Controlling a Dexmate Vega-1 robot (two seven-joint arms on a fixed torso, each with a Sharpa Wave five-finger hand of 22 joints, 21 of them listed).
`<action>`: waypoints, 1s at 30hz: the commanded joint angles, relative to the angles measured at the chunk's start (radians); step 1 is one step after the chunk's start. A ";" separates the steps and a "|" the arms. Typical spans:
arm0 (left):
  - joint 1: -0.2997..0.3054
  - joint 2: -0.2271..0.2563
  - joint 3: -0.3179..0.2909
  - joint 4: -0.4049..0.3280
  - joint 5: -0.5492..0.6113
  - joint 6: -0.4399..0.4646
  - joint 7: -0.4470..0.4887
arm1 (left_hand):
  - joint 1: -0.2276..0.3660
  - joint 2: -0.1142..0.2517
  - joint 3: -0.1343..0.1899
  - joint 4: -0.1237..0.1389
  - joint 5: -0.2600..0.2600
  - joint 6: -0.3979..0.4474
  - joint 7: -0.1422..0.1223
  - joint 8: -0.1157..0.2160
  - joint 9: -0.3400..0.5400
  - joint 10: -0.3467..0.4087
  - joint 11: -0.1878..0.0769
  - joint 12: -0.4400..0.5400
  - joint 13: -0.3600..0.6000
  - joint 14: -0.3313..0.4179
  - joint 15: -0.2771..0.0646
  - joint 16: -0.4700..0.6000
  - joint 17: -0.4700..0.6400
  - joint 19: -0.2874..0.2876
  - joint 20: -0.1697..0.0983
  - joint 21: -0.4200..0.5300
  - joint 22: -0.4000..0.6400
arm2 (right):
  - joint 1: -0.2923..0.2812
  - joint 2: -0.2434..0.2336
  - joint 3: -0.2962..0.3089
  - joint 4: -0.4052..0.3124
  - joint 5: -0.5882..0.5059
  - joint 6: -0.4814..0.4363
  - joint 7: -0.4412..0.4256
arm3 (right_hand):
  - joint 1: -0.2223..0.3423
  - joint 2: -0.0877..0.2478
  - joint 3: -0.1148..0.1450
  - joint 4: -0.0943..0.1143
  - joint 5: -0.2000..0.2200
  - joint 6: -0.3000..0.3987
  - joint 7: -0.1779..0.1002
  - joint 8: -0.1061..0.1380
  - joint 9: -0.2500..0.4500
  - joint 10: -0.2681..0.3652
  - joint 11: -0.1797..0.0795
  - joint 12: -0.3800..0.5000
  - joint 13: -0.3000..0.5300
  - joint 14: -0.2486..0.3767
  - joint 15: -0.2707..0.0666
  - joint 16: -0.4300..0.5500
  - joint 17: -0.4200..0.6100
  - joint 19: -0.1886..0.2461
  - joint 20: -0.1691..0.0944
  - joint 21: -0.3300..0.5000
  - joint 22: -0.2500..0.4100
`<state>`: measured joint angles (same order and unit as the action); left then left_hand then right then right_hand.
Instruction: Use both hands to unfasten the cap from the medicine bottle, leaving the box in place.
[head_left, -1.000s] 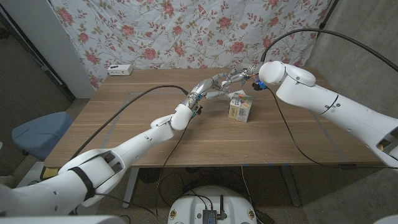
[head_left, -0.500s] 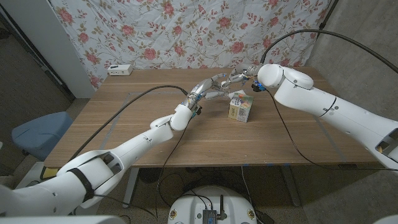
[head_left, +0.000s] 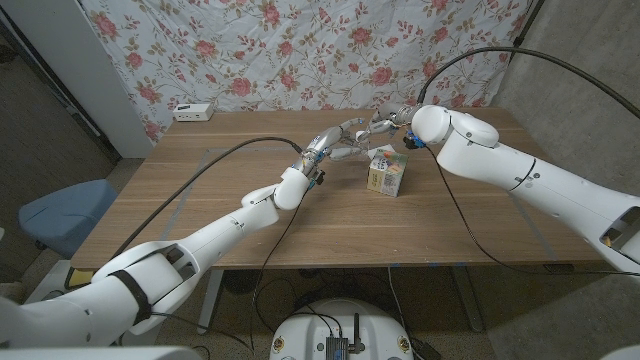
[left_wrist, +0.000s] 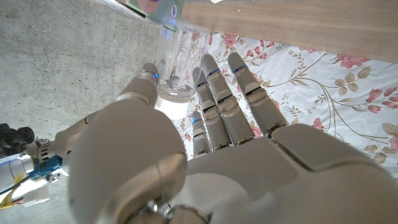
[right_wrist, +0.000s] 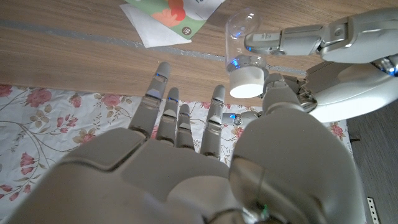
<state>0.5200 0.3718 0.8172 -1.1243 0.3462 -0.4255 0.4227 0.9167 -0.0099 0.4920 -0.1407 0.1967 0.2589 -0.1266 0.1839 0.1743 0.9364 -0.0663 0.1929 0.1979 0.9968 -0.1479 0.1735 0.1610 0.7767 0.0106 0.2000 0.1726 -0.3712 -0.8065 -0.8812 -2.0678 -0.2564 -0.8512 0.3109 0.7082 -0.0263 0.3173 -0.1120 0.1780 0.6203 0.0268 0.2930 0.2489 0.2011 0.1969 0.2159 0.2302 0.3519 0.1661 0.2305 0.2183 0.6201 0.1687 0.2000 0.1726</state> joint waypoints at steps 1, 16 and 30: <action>0.004 0.000 0.000 -0.009 0.000 0.006 -0.001 | 0.000 0.008 0.006 0.000 0.004 0.000 0.000 0.003 0.003 0.064 -0.057 0.004 0.001 0.000 -0.047 0.001 0.001 -0.001 -0.002 0.000 0.003 | 0.004 0.005 -0.013 -0.001 -0.015 -0.008 -0.010 | 0.011 0.000 0.005 -0.007 0.005 0.016 -0.002 0.011 0.005 0.008 0.000 0.008 0.003 0.008 0.001 0.003 0.001 0.011 0.001 0.006 0.003; 0.003 0.000 0.000 -0.010 0.001 0.005 -0.004 | -0.001 0.007 0.008 0.000 0.004 0.002 -0.001 0.003 0.003 0.065 -0.058 0.004 0.001 0.000 -0.046 0.001 0.001 -0.001 -0.003 0.000 0.003 | 0.003 0.014 -0.015 0.007 -0.024 -0.001 -0.021 | 0.025 0.011 0.017 -0.018 0.006 0.059 -0.009 0.041 0.017 0.024 -0.004 0.009 0.003 0.022 -0.009 0.009 0.004 0.019 -0.004 0.006 0.003; -0.007 -0.007 0.003 0.008 -0.002 -0.004 -0.006 | -0.003 0.007 0.009 0.000 0.004 0.003 -0.001 0.003 0.003 0.063 -0.059 0.004 0.001 0.000 -0.046 0.001 0.001 -0.003 -0.002 -0.001 0.003 | 0.005 0.020 -0.025 0.011 -0.047 -0.006 -0.028 | 0.062 0.022 0.032 -0.041 0.008 0.103 -0.025 0.075 0.031 0.044 -0.013 0.010 0.003 0.038 -0.028 0.016 0.007 0.030 -0.017 0.007 0.003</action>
<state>0.5210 0.3696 0.8176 -1.1277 0.3469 -0.4218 0.4194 0.9160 -0.0106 0.4917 -0.1407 0.1937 0.2589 -0.1266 0.1839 0.1743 0.9365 -0.0663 0.1929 0.1981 0.9970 -0.1478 0.1735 0.1610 0.7767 0.0106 0.2001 0.1726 -0.3663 -0.7916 -0.9002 -2.0604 -0.2870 -0.8558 0.2921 0.7559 -0.0049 0.3473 -0.1426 0.1780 0.7086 0.0027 0.3583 0.2759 0.2362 0.1859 0.2236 0.2300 0.3770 0.1408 0.2382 0.2211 0.6440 0.1556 0.2041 0.1726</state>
